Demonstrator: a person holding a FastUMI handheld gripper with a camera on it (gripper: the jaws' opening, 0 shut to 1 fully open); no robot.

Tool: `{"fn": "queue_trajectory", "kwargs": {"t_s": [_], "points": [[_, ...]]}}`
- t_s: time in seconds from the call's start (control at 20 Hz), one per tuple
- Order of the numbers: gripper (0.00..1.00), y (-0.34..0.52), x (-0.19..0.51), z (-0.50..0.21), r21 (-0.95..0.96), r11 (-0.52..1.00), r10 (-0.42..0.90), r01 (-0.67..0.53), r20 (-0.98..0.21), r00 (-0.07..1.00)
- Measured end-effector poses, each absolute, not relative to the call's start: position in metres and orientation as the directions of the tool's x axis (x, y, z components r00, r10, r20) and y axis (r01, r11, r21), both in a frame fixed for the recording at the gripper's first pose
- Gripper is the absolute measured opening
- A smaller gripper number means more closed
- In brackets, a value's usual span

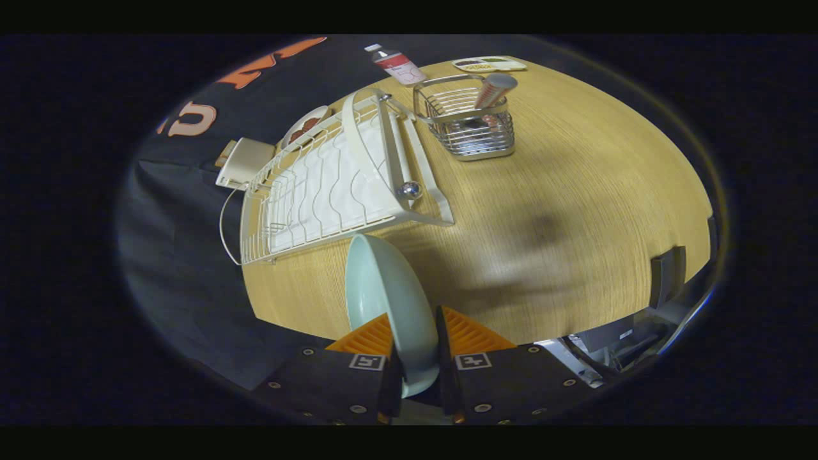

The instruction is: Take the plate from the dish rack, then take the spoon from the basket and place it into the plate.

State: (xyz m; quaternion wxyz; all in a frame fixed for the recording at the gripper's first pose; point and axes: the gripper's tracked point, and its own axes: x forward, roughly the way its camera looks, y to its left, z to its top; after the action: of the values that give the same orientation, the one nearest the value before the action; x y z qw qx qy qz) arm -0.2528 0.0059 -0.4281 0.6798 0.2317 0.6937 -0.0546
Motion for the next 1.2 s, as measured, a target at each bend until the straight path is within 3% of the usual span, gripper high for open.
{"fn": "queue_trajectory", "kwargs": {"t_s": [0.35, 0.55, 0.95, 1.2], "points": [[0.39, -0.003, -0.252, -0.447, 0.221, 0.869, 0.236, 0.442, -0.971, 0.021], [0.45, -0.014, -0.248, -0.451, 0.175, 0.904, 0.169, 0.390, -0.984, 0.050], [0.44, -0.063, -0.201, -0.433, 0.144, 0.891, 0.039, 0.431, -0.969, 0.245], [0.44, -0.100, -0.145, -0.404, 0.105, 0.915, -0.107, 0.390, -0.868, 0.485]]}}
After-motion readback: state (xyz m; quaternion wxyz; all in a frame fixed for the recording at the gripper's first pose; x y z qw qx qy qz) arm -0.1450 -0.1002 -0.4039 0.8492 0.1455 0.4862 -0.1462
